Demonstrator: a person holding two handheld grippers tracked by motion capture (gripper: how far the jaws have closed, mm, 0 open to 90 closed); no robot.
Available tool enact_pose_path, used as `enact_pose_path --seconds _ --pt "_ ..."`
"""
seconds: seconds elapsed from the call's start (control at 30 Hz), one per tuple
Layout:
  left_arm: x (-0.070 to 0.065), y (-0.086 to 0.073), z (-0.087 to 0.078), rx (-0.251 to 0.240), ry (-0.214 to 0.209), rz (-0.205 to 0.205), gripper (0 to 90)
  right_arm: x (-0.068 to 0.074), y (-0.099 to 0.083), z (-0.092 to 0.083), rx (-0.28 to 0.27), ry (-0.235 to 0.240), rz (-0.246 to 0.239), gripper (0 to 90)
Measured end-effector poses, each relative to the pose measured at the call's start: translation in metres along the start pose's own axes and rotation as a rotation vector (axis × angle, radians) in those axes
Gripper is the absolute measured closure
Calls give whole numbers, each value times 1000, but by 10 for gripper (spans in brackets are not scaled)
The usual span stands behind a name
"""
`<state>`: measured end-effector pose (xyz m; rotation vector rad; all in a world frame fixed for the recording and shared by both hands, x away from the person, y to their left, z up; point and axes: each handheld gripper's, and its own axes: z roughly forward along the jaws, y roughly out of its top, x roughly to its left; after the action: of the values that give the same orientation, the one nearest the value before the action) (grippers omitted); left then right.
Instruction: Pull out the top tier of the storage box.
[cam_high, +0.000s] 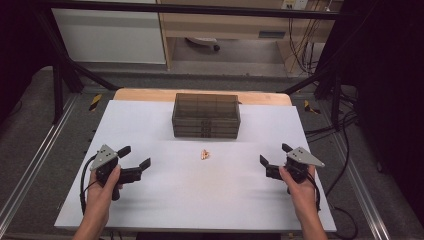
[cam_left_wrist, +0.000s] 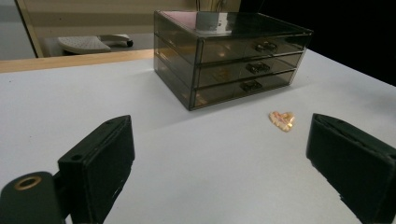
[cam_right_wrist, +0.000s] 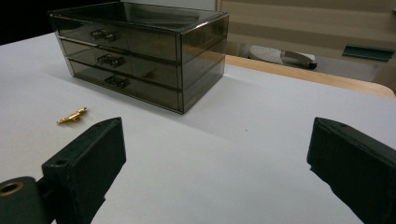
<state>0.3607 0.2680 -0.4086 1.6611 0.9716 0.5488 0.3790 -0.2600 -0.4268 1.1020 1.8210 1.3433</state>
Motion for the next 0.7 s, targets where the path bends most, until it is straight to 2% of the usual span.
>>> enact_pose_path --seconds 0.37,0.57,0.7 --pt "1 0 0 4 4 -3 78 5 1 1 18 -8 -18 31" --pt "2 0 0 7 9 -8 78 11 1 3 46 -21 -51 22" --pt "3 -1 0 10 12 -8 78 17 3 4 56 -12 -70 22"
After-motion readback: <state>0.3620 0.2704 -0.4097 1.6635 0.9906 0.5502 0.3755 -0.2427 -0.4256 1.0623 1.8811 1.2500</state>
